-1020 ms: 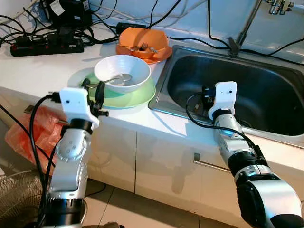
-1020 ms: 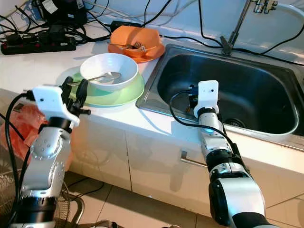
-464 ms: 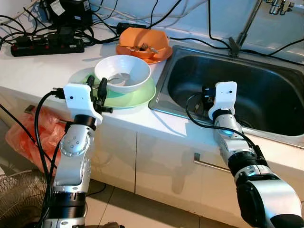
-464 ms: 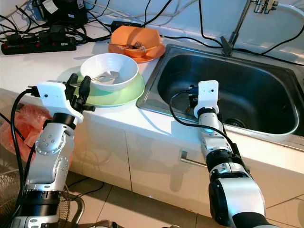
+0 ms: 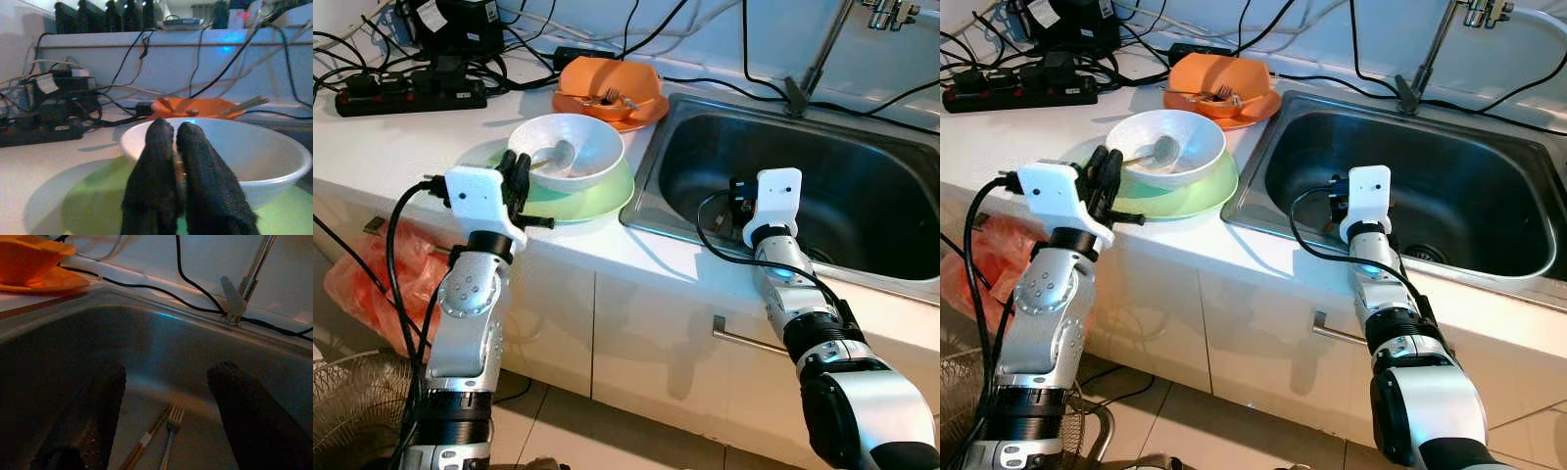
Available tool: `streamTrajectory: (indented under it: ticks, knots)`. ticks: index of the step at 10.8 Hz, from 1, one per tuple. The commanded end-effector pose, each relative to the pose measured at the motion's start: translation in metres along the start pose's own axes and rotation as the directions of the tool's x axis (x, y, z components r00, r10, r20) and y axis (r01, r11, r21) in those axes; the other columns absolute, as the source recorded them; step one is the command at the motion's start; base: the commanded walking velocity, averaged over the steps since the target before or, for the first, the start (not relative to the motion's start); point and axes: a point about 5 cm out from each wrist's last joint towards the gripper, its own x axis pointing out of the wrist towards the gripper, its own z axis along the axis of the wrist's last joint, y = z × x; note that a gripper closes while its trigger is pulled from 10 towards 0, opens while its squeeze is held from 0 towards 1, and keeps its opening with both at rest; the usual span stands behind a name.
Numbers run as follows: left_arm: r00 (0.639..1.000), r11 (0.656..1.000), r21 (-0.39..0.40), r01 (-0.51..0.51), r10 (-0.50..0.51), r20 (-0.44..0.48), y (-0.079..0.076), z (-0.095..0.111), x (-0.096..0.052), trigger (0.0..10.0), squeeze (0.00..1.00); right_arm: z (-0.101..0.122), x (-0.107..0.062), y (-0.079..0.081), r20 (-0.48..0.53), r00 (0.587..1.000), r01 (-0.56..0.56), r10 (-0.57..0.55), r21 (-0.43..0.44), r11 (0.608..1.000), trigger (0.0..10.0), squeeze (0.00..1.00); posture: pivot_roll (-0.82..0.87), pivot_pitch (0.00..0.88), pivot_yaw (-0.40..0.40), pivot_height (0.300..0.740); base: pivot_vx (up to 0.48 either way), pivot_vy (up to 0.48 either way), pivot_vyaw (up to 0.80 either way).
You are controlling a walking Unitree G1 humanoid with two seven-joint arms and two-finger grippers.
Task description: Kitchen organization
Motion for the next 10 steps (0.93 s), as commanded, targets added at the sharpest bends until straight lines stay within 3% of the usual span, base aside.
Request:
streamTrajectory:
  ticks: [1, 5, 8, 9, 10]
  knots:
    - [0.999, 1.0, -0.005, 0.02, -0.02, 0.035, -0.005, 0.009, 0.005, 0.0, 0.0, -0.006, -0.002, -0.001, -0.031, 1.0, 0.005, -0.004, 0.003, 1.0, 10.0, 0.0, 0.1, 0.053, -0.064, 0.74, 0.0, 0.0, 0.0]
    - [0.994, 0.998, -0.008, 0.067, -0.066, 0.087, -0.014, 0.025, 0.011, 0.0, 0.0, -0.006, -0.002, 0.0, -0.033, 0.999, 0.006, -0.006, 0.001, 1.0, 10.0, 0.0, 0.1, 0.051, -0.065, 0.74, 0.0, 0.0, 0.0]
    - [0.967, 0.991, 0.005, 0.135, -0.133, 0.216, -0.03, 0.062, 0.023, 0.0, 0.0, -0.006, -0.001, 0.0, -0.034, 0.999, 0.008, -0.008, 0.001, 1.0, 10.0, 0.0, 0.1, 0.047, -0.066, 0.74, 0.0, 0.0, 0.0]
    - [0.946, 0.982, 0.002, 0.19, -0.183, 0.268, -0.042, 0.076, 0.028, 0.0, 0.0, -0.006, -0.001, 0.0, -0.034, 0.999, 0.008, -0.008, 0.0, 1.0, 10.0, 0.0, 0.1, 0.045, -0.066, 0.74, 0.0, 0.0, 0.0]
    - [0.932, 0.971, -0.007, 0.237, -0.225, 0.285, -0.052, 0.081, 0.031, 1.0, 0.0, -0.005, -0.001, 0.0, -0.033, 0.999, 0.008, -0.008, 0.001, 1.0, 10.0, 0.0, 0.1, 0.043, -0.064, 0.74, 0.0, 0.0, 0.0]
